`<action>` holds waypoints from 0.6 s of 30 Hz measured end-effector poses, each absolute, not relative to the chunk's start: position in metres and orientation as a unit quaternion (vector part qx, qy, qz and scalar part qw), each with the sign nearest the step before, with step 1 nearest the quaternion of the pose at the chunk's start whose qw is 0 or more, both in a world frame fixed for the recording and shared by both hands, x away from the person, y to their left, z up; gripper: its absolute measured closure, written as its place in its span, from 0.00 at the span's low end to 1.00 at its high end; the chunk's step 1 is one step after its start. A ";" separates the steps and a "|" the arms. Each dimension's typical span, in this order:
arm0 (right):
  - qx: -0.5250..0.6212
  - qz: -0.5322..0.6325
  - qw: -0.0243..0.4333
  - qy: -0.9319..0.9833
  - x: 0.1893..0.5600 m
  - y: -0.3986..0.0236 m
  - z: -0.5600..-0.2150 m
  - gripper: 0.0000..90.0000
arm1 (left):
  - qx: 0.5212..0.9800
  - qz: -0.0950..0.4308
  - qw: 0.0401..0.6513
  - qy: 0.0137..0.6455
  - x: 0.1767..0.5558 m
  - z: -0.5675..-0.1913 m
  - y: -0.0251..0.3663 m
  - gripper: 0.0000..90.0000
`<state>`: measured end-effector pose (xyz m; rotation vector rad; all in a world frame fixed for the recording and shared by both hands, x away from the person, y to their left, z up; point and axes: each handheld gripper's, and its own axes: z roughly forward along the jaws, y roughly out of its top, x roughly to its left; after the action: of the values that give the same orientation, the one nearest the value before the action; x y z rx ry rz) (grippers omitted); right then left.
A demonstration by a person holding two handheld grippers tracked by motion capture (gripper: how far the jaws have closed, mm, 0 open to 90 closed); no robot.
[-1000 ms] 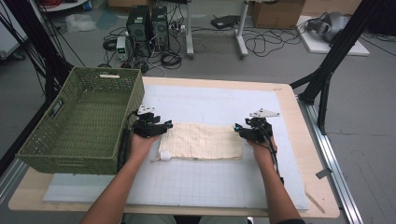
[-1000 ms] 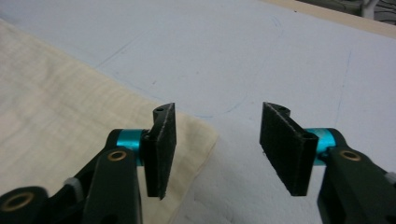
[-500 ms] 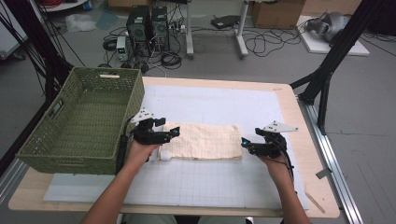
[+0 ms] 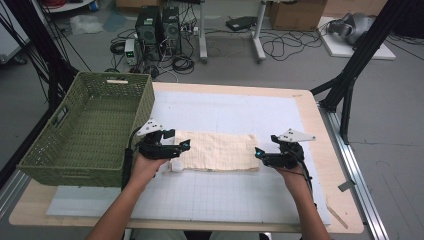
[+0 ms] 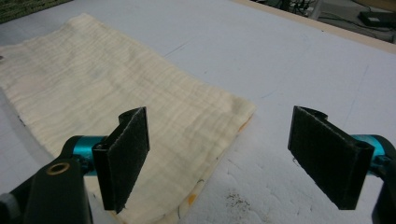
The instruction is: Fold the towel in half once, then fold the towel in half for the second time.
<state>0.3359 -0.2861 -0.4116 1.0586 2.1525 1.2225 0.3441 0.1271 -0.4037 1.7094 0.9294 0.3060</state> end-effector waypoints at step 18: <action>0.386 0.451 0.219 0.774 0.339 -0.285 -0.410 0.22 | 0.721 0.142 0.550 0.397 0.346 -0.402 0.126 0.24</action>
<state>0.3387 -0.2853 -0.4099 1.0668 2.1421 1.2483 0.3462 0.1259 -0.4020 1.7065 0.9403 0.3365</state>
